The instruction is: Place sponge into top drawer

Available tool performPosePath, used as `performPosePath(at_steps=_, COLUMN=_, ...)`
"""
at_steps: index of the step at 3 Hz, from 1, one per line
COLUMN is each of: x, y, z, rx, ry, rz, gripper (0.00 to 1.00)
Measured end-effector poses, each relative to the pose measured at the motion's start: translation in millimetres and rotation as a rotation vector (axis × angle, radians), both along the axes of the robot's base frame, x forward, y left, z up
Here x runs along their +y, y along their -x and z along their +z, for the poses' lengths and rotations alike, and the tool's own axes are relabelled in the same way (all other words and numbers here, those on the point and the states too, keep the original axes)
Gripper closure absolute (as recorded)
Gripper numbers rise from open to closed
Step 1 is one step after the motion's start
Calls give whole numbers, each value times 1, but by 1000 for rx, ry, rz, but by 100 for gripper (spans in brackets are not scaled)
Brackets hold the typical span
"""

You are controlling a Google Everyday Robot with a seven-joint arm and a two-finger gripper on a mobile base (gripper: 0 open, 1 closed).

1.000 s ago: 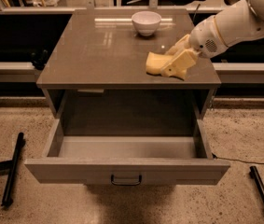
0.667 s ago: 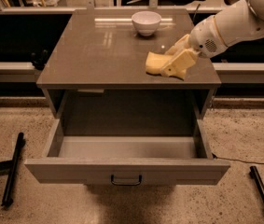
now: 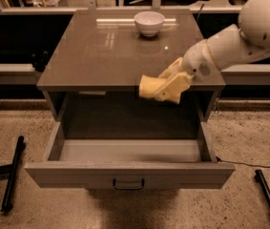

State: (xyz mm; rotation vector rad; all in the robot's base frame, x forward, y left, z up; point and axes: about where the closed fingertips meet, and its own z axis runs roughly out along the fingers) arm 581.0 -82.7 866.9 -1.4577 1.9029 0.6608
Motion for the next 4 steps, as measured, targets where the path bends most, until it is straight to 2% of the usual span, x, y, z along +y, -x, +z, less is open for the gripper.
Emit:
performPosePath(at_steps=1, x=13, y=35, z=-44, rx=90, ry=33, rz=11, gripper=100)
performPosePath(at_steps=2, x=22, y=54, z=-93, rx=165, ry=83, rz=4, gripper=100)
performPosePath(at_steps=3, x=19, y=52, z=-136, rx=200, ry=107, rz=-57, gripper=100)
performPosePath(at_steps=4, x=14, y=31, z=-167, rx=185, ry=92, rz=-166, gripper=100)
